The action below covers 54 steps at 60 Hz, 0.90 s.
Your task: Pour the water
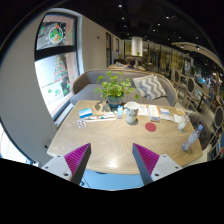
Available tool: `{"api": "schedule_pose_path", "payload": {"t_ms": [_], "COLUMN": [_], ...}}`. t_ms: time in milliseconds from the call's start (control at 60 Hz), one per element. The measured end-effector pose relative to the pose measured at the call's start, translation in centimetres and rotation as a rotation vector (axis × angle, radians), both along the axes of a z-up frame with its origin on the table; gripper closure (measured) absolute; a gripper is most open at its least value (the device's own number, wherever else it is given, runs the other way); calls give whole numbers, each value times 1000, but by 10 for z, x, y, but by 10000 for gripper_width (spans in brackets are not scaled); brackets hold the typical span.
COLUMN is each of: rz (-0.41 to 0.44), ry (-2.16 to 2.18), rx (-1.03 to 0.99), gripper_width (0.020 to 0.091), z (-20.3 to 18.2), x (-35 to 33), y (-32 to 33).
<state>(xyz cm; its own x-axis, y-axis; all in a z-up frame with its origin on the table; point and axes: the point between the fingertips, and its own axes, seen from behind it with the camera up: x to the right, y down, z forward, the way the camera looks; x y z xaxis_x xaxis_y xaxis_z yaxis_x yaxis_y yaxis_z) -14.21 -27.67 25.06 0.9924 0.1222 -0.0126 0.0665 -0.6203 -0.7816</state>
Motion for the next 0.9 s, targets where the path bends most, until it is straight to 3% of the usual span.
{"api": "schedule_pose_path", "payload": {"t_ms": [317,700,900], "rz": [-127,-375,-342], "ry": [-48,-40,-71], "rx": [2,24,70], "gripper_width": [254,250,256], "z": [-32,-103,-131], "x": [126,393,477], "y": [1,14,55]}}
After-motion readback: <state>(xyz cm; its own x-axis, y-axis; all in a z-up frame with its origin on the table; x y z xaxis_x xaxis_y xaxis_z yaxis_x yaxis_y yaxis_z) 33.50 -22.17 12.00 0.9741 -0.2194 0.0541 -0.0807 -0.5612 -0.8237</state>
